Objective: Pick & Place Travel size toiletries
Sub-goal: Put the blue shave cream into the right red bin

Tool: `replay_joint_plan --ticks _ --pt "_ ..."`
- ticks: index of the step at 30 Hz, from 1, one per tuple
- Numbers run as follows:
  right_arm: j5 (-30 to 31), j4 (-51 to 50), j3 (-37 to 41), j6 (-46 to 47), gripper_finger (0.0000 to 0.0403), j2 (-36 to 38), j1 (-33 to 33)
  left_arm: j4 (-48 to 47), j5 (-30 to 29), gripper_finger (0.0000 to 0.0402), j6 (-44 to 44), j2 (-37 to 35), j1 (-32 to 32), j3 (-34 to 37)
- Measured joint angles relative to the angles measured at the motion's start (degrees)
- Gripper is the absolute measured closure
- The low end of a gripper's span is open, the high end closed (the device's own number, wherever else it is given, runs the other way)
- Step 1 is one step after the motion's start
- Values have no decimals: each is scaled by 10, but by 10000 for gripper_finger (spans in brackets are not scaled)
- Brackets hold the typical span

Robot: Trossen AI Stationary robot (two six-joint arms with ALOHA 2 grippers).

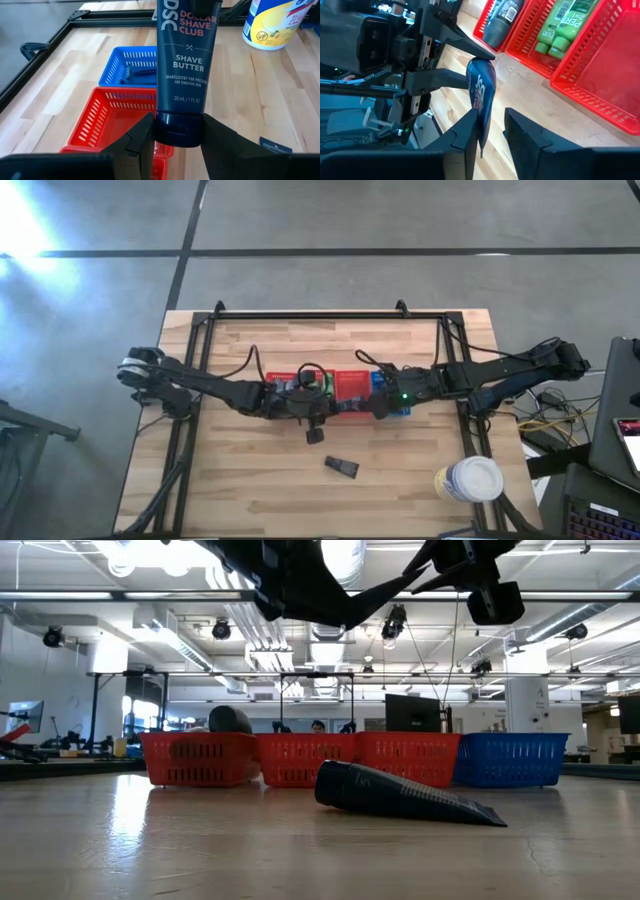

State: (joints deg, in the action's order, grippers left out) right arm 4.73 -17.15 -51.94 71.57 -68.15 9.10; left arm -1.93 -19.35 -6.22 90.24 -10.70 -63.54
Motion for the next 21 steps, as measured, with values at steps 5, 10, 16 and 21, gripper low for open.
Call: replay_joint_plan --ticks 5,10,16,21 --pt "29 0 0 1 346 -1 0 0 -2 273 0 0 1 0" --pt "37 0 0 -10 385 -1 0 -1 -2 271 0 0 1 0" --pt "45 -7 0 -29 392 -2 0 -2 -2 242 1 0 1 0" --pt "85 -54 0 -36 394 -2 0 -32 -13 216 -15 0 0 0"
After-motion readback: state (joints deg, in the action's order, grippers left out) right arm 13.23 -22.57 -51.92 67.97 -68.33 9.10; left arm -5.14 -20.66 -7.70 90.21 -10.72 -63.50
